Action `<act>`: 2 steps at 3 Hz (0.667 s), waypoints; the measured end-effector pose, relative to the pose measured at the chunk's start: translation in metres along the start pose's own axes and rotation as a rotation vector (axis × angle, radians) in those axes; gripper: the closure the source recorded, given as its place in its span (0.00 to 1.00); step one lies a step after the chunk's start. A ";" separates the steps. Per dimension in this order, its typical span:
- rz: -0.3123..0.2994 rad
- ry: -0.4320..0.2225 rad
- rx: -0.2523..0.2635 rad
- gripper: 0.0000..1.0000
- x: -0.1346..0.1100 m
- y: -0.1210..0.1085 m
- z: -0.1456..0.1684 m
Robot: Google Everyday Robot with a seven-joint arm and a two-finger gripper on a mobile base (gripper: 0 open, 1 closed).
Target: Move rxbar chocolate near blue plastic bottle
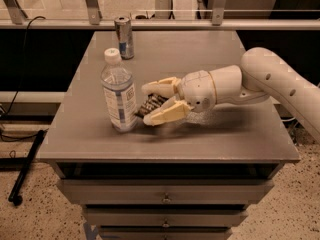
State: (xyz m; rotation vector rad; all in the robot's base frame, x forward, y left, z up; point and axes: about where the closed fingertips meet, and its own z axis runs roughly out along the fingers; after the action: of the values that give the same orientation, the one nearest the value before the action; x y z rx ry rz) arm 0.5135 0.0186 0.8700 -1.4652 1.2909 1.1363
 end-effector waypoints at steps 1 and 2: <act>-0.002 -0.006 0.004 0.00 -0.003 -0.002 -0.001; -0.003 -0.010 0.009 0.00 -0.006 -0.004 -0.003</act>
Offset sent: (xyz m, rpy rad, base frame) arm 0.0110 -0.0080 0.0143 0.0216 -0.0096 -0.0296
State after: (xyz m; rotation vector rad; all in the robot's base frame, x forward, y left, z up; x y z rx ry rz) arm 0.5173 0.0178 0.8764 -1.4531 1.2849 1.1328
